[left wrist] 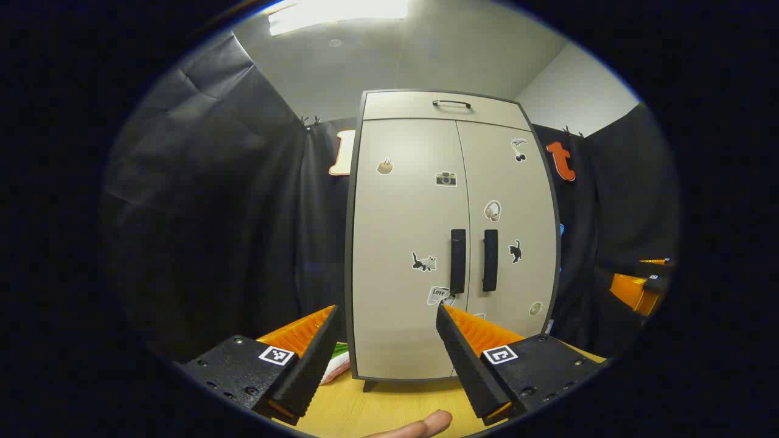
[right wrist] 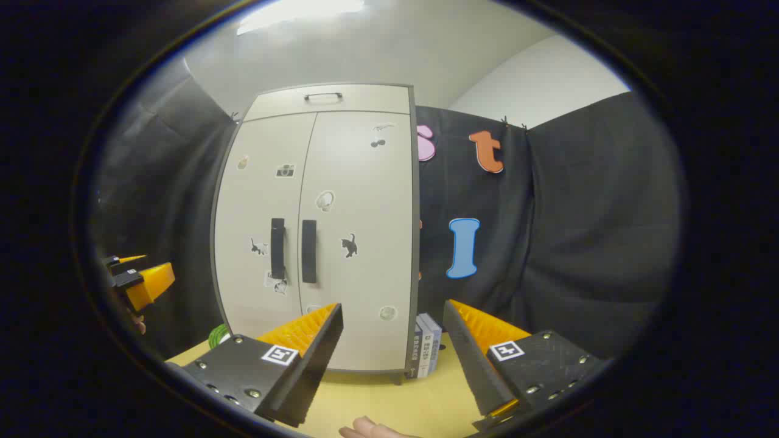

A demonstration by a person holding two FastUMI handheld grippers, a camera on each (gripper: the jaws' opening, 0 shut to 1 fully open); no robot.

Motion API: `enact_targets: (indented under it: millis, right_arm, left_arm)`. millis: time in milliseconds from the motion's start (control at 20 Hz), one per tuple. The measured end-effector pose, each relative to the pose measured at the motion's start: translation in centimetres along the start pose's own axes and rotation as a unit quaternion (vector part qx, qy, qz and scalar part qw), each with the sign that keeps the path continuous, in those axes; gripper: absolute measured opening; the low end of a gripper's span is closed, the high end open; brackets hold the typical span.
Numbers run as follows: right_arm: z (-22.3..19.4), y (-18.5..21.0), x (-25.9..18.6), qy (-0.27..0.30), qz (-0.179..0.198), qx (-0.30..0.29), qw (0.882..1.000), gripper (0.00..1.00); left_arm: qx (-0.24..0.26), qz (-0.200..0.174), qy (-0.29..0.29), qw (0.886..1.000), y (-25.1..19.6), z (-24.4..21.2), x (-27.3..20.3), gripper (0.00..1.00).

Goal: Open the right door of the double-door shoe cabinet with the right hand, and open the left door with the left hand.

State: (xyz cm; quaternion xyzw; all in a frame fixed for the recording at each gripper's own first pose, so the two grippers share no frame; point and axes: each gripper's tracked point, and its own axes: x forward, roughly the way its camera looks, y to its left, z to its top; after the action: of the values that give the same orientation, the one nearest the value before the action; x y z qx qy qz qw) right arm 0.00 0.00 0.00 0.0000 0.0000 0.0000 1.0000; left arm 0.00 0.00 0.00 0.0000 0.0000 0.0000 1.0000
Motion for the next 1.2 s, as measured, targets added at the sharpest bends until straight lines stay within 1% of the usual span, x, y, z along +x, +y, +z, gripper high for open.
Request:
enact_targets:
  millis: [50,100,150,200,250,300,450,500,550,850,900,950,1000,1050,1100,1150,1200]
  right_arm:
    - [0.0,-0.1,-0.1,-0.001,0.0,-0.001,1.0,0.94]
    - [0.1,-0.1,-0.1,-0.002,0.0,-0.003,1.0,0.99]
    - [0.1,0.0,-0.2,-0.002,0.001,-0.005,1.0,0.98]
    - [0.0,0.1,-0.3,-0.002,0.001,-0.005,1.0,0.94]
    - [-0.2,0.2,-0.4,0.0,0.004,-0.004,1.0,0.99]
    - [-0.3,0.4,-0.4,0.001,0.007,-0.003,1.0,0.99]
    - [-0.6,0.5,-0.4,0.003,0.009,-0.005,1.0,0.99]
    - [-0.7,0.5,-0.4,0.004,0.008,-0.005,1.0,0.94]
    - [-0.9,0.5,-0.3,0.005,0.008,-0.004,1.0,0.99]
    - [-1.6,0.2,0.3,0.012,0.008,-0.004,1.0,0.98]
    - [-1.6,0.3,0.6,0.013,0.011,-0.004,1.0,0.94]
    - [-1.5,0.3,0.7,0.013,0.015,-0.006,1.0,0.94]
    - [-1.5,0.3,0.9,0.014,0.017,-0.005,1.0,0.98]
    - [-1.3,0.4,1.2,0.014,0.019,-0.002,1.0,0.94]
    - [-1.2,0.6,1.6,0.013,0.023,0.002,1.0,0.98]
    - [-1.0,0.8,2.1,0.013,0.027,0.005,1.0,0.99]
    - [-0.8,1.0,2.7,0.012,0.03,0.006,0.999,0.94]
  left_arm:
    - [-0.001,0.001,0.001,1.0,0.0,-0.1,0.0,0.97]
    - [0.0,0.001,0.001,1.0,0.0,-0.2,0.1,0.96]
    - [0.004,0.003,-0.001,1.0,0.0,-0.2,0.0,0.96]
    - [0.009,0.003,-0.001,1.0,0.0,-0.5,0.0,0.95]
    - [0.008,-0.002,0.001,1.0,-0.2,-0.5,-0.1,0.96]
    - [0.005,-0.007,0.003,1.0,-0.4,-0.6,-0.3,0.97]
    - [0.008,-0.007,-0.002,1.0,-0.4,-0.5,-0.3,0.96]
    - [0.01,-0.008,-0.001,1.0,-0.5,-0.6,-0.4,0.96]
    - [0.01,-0.011,0.0,1.0,-0.7,-0.7,-0.5,0.96]
    - [0.005,-0.015,-0.001,1.0,-1.1,-0.7,-0.7,0.97]
    - [0.005,-0.015,-0.002,1.0,-1.1,-0.6,-0.6,0.96]
    - [0.005,-0.015,-0.003,1.0,-1.1,-0.5,-0.7,0.96]
    - [0.006,-0.014,-0.003,1.0,-1.0,-0.5,-0.6,0.97]
    - [0.006,-0.014,-0.004,1.0,-1.0,-0.4,-0.6,0.97]
    - [0.006,-0.014,-0.005,1.0,-1.0,-0.4,-0.5,0.97]
    - [0.005,-0.016,-0.005,1.0,-1.0,-0.5,-0.7,0.97]
    - [0.005,-0.015,-0.003,1.0,-0.9,-0.6,-0.6,0.97]
